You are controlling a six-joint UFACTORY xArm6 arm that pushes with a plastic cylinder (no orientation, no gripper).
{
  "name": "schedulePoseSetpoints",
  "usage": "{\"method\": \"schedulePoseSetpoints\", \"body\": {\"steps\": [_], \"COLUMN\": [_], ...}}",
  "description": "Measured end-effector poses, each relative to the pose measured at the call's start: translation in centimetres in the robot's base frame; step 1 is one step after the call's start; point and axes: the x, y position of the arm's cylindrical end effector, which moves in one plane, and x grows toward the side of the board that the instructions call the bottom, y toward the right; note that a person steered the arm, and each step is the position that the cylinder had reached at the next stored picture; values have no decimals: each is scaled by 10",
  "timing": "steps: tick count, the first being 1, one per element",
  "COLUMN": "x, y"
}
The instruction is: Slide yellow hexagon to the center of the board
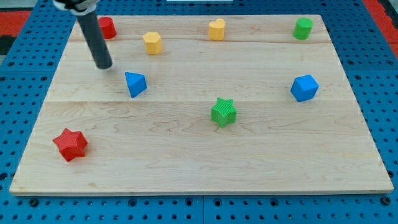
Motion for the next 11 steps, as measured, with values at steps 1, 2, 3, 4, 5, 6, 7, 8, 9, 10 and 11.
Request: {"method": "schedulePoseSetpoints", "body": {"steps": [1, 2, 3, 4, 5, 6, 7, 8, 9, 10, 11], "x": [-35, -66, -78, -78, -76, -67, -46, -20, -9, -9, -13], "y": [17, 69, 106, 138, 157, 151, 148, 151, 152, 153, 173]}}
